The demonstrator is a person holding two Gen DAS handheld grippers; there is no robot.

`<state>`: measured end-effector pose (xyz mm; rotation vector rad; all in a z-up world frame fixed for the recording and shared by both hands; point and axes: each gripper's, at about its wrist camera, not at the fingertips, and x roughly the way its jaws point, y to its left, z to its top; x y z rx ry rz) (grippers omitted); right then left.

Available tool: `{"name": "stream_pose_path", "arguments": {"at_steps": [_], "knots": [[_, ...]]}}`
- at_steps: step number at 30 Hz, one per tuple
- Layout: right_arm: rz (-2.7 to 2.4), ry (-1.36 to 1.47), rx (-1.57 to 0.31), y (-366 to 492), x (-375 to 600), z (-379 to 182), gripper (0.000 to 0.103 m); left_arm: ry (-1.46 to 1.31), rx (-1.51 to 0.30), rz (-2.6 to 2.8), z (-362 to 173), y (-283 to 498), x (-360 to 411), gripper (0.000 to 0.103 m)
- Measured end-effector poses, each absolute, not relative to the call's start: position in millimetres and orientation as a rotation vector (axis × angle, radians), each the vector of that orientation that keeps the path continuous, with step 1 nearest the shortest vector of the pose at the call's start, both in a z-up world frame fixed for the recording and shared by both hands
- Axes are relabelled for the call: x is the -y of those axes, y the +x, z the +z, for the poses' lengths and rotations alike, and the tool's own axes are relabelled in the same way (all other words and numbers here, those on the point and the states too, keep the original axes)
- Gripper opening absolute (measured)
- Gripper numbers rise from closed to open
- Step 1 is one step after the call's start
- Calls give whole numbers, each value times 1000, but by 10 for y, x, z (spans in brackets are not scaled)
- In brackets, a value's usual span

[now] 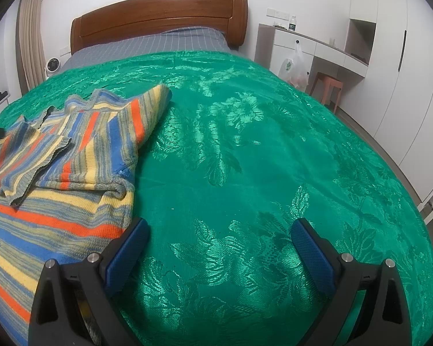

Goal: Fold small clothes

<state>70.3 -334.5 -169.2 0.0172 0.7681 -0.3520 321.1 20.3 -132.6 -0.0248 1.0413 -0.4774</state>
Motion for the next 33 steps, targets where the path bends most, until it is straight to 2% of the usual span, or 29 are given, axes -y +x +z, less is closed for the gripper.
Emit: {"name": "stream_pose_path", "arguments": {"at_steps": [6, 11, 15, 17, 19, 21, 25, 28, 30, 31, 33], "knots": [[-352, 18, -772, 702, 3348, -1693, 99, -198, -972, -323, -1426, 3146, -765, 2], [-345, 21, -783, 716, 3355, -1673, 99, -238, -969, -347, -1567, 3066, -807, 5], [-284, 13, -746, 669, 3272, -1302, 99, -307, -969, -353, -1528, 2933, -989, 10], [-194, 80, -719, 681, 3200, -1064, 99, -295, -944, -355, -1431, 2835, -1058, 26], [-32, 238, -732, 812, 3158, -900, 99, -283, -912, -364, -1323, 2713, -1093, 37], [158, 433, -782, 1098, 3095, -857, 99, -266, -898, -389, -1247, 2591, -1090, 42], [304, 654, -987, 1777, 2915, -1181, 97, -204, -895, -410, -1261, 2357, -1005, 47], [257, 638, -1065, 2088, 2778, -1412, 84, -168, -899, -397, -1424, 2260, -961, 47], [257, 644, -1094, 2178, 2739, -1502, 69, -165, -913, -397, -1506, 2261, -950, 46], [263, 642, -1105, 2230, 2698, -1548, 65, -163, -912, -395, -1518, 2265, -941, 46], [241, 585, -1110, 2286, 2638, -1550, 45, -171, -904, -397, -1512, 2267, -946, 46]]}}
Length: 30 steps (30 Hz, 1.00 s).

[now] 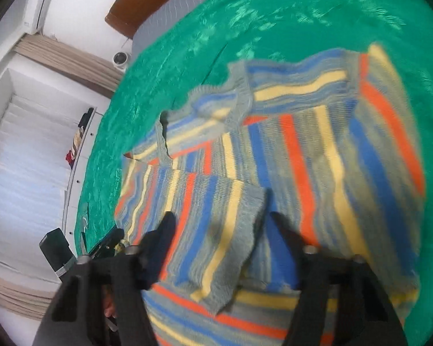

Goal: Fold small clothes

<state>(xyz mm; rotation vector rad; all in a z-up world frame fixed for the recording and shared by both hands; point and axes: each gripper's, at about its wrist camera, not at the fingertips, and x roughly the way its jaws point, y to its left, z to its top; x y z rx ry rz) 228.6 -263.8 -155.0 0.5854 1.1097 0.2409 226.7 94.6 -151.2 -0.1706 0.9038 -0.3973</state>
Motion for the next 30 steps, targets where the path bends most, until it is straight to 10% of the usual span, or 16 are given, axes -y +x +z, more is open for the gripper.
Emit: {"name": "stream_pose_path", "arguments": {"at_steps": [3, 13, 16, 21, 30], "knots": [[206, 472, -1075, 2324, 2577, -1439, 6, -192, -898, -399, -1525, 2270, -978, 46], [148, 190, -996, 2317, 2542, -1510, 6, -156, -878, -387, -1562, 2219, -931, 54], [139, 207, -980, 2246, 2587, -1450, 20, -157, -855, -378, -1504, 2146, -964, 67], [111, 190, -834, 1712, 2818, -1079, 72, -182, -751, -367, -1185, 1844, -1152, 84], [-134, 19, -691, 441, 3456, -1068, 93, -171, -649, -330, -860, 1048, -1280, 99]]}}
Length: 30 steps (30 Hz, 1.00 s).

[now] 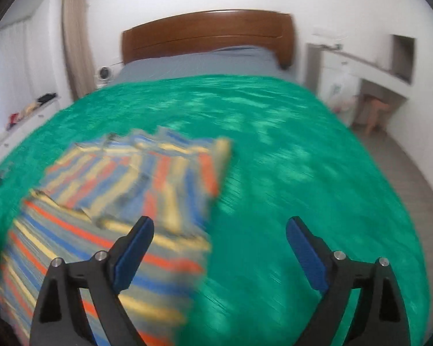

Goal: Fold small clothes

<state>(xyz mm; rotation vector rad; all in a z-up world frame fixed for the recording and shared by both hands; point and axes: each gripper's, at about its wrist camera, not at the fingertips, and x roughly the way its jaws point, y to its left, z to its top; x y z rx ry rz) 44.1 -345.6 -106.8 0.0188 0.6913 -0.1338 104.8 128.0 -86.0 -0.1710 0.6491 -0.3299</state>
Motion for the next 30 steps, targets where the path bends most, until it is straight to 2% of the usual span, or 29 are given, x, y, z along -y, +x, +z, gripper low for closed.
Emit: {"name": "stream_pose_path", "arguments": {"at_steps": [8, 11, 18, 30], "knots": [[-280, 113, -708, 190, 3810, -1364, 95, -63, -650, -261, -997, 1001, -1104, 101], [-311, 99, -713, 208, 3795, -1472, 101, -98, -656, -196, -1192, 1157, -1247, 101], [-333, 80, -706, 168, 3767, -1608, 102, -286, -766, -140, -1687, 1440, -1616, 101], [-342, 68, -687, 166, 3735, -1659, 102, -151, -797, -119, -1784, 1490, -1409, 103]]}}
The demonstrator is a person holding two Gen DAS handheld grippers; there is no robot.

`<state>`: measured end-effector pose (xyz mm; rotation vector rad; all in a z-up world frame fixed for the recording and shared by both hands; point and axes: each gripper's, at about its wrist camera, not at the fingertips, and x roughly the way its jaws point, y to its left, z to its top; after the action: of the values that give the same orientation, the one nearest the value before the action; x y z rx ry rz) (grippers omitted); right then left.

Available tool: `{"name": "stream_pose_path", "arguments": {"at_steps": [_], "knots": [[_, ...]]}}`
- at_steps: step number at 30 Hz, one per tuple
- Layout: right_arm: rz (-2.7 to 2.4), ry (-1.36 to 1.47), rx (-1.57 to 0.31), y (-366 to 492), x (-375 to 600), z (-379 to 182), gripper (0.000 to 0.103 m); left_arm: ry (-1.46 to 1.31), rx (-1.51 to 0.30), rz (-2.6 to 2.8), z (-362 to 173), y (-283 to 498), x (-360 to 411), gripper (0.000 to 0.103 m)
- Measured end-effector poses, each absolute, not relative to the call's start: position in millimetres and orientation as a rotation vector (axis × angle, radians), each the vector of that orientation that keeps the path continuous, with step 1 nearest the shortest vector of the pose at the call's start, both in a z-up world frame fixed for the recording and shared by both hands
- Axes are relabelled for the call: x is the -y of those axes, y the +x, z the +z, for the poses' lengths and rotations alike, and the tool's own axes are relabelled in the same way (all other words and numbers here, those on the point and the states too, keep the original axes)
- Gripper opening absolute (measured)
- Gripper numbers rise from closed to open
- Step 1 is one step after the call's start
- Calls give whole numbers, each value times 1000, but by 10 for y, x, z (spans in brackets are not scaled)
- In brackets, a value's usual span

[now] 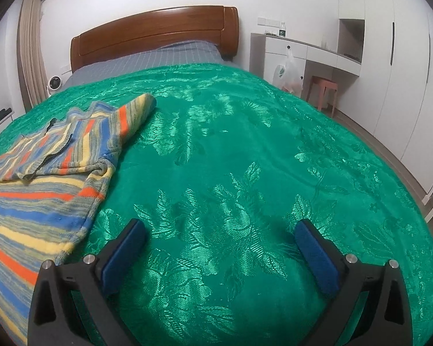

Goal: Fold small clothes

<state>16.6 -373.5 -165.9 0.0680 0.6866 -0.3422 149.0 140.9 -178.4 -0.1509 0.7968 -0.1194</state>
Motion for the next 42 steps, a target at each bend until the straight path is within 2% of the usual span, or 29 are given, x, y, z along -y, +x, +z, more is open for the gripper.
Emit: {"name": "stream_pose_path", "arguments": {"at_steps": [42], "knots": [[-362, 50, -717, 256, 3713, -1711, 103, -157, -807, -141, -1817, 1519, -1383, 103]]}}
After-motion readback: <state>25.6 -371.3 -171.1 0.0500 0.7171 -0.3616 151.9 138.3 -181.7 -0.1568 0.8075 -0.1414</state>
